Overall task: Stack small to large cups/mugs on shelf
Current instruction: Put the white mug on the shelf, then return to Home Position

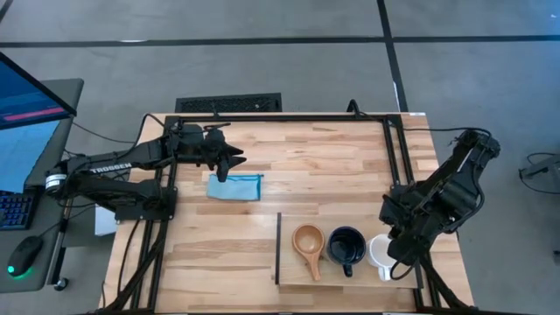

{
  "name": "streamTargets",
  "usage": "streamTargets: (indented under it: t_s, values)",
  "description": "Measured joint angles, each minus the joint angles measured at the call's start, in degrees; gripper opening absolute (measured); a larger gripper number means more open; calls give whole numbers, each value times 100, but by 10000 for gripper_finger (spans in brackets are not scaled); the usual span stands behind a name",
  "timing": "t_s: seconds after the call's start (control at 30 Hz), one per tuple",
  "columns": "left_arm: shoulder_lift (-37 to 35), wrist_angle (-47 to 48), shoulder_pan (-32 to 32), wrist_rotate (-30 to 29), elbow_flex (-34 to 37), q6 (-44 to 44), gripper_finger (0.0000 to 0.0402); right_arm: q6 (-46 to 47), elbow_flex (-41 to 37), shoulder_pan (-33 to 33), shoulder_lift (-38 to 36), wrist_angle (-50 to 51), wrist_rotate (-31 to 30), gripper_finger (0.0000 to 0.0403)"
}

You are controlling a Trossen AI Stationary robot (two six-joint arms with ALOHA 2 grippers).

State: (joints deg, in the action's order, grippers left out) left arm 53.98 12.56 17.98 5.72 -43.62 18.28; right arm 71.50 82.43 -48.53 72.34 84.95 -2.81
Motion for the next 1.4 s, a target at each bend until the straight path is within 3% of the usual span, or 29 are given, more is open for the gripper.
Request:
streamTargets:
  t_s: [0.53, 1.13, 1.4]
  values:
    - [0, -1, -2, -1, 0, 0, 153, 2, 0, 0, 0, -16, 0, 49]
    - [0, -1, -2, -4, 0, -2, 153, -13, 0, 0, 0, -211, 143, 136]
    - [0, -1, -1, -4, 0, -2, 153, -87, 0, 24, 0, -165, 207, 152]
